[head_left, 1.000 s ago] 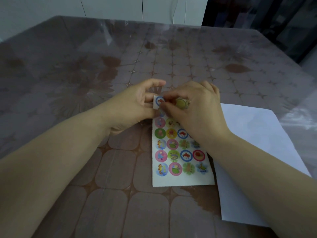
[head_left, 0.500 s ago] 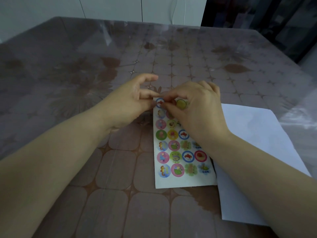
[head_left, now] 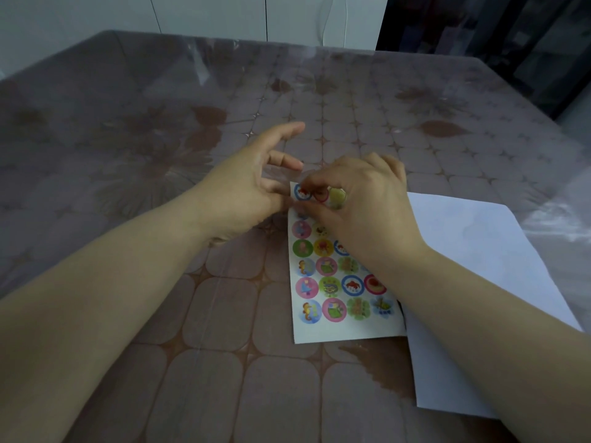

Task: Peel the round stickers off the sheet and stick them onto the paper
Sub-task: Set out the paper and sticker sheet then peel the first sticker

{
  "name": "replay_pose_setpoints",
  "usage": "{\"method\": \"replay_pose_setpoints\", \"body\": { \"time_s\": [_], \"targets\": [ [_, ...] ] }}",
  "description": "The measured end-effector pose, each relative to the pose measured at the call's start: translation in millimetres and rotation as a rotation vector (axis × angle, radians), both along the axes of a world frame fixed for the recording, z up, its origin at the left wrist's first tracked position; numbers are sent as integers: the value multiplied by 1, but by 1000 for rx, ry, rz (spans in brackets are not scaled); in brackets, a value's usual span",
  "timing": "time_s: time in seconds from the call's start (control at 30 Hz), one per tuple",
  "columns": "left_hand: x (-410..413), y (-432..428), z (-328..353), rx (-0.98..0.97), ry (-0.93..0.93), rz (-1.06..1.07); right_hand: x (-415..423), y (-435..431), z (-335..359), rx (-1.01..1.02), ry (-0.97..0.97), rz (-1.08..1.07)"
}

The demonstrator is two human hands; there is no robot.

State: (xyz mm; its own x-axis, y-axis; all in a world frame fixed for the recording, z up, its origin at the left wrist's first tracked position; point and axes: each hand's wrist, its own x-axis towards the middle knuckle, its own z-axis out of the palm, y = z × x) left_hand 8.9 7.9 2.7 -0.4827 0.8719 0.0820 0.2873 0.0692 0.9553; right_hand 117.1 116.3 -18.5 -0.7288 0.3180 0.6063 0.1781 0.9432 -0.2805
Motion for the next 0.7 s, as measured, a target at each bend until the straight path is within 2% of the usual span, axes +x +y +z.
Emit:
{"method": "replay_pose_setpoints", "body": {
  "time_s": [0.47, 0.57, 0.7],
  "targets": [
    [-6, 2, -7, -14, 73, -10, 0, 2, -1, 61, 33, 49],
    [-6, 2, -5, 10, 61, -15, 1, 5, 1, -31, 48, 39],
    [-10, 0, -2, 8, 62, 35, 8, 19, 4, -271, 18, -39]
  ]
}}
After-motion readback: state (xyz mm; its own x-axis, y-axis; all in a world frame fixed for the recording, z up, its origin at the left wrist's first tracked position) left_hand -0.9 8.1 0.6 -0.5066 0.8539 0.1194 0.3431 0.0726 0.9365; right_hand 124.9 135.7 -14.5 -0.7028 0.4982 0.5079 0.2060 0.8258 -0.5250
